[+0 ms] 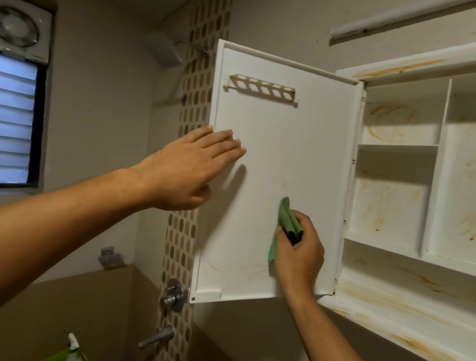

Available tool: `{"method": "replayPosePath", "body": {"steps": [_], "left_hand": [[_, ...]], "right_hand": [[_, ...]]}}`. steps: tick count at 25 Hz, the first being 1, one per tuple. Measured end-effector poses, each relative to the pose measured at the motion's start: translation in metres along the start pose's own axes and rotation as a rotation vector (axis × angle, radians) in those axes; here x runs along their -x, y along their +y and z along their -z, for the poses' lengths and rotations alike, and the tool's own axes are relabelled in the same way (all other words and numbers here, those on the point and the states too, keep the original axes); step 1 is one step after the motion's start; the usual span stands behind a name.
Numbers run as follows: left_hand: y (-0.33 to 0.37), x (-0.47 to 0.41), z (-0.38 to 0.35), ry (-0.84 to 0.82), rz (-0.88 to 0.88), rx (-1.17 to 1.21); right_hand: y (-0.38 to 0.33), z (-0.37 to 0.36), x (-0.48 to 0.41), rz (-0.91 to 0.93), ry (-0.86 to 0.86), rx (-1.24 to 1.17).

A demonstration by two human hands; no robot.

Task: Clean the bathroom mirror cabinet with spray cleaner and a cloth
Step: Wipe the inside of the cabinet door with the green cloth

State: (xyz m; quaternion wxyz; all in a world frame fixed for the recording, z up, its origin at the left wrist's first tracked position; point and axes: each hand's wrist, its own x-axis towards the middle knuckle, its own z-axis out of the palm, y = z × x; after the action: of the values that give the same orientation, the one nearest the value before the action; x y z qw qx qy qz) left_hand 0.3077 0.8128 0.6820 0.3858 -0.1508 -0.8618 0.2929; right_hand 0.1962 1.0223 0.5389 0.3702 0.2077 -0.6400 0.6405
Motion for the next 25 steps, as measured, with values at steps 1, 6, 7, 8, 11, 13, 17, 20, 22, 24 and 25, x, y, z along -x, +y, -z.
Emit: {"method": "replayPosePath", "body": {"steps": [1, 6, 7, 8, 11, 13, 17, 20, 22, 24, 25], "left_hand": [[-0.005, 0.006, -0.002, -0.007, -0.005, 0.005], [-0.020, 0.022, -0.010, 0.003, -0.033, 0.110], [-0.022, 0.023, -0.012, -0.006, -0.045, 0.122], [-0.024, 0.024, -0.014, -0.018, -0.056, 0.132], [-0.028, 0.025, -0.018, -0.028, -0.064, 0.170], [-0.028, 0.025, -0.018, -0.032, -0.067, 0.189], [-0.027, 0.023, -0.016, -0.065, -0.061, 0.220], [-0.031, 0.024, -0.011, -0.072, -0.075, 0.253], [-0.033, 0.024, -0.007, -0.072, -0.082, 0.284], [-0.035, 0.026, -0.004, -0.072, -0.066, 0.312], [-0.037, 0.026, -0.003, -0.074, -0.065, 0.317]], "right_hand": [[-0.011, -0.018, 0.007, 0.064, -0.029, 0.028], [-0.031, -0.051, 0.050, 0.450, -0.271, 0.382], [-0.024, -0.038, 0.051, 0.569, -0.352, 0.497], [-0.012, -0.023, 0.048, 0.686, -0.391, 0.614], [0.003, 0.004, 0.023, 0.406, -0.151, 0.617], [-0.016, -0.022, 0.027, 0.093, -0.004, 0.400], [-0.029, -0.066, 0.081, 0.400, -0.258, 0.563], [-0.046, -0.053, 0.056, 0.320, -0.137, 0.434], [-0.072, -0.062, 0.031, 0.267, 0.004, 0.321], [-0.086, -0.078, 0.023, 0.434, -0.037, 0.497], [-0.084, -0.081, 0.024, 0.543, -0.078, 0.624]]}}
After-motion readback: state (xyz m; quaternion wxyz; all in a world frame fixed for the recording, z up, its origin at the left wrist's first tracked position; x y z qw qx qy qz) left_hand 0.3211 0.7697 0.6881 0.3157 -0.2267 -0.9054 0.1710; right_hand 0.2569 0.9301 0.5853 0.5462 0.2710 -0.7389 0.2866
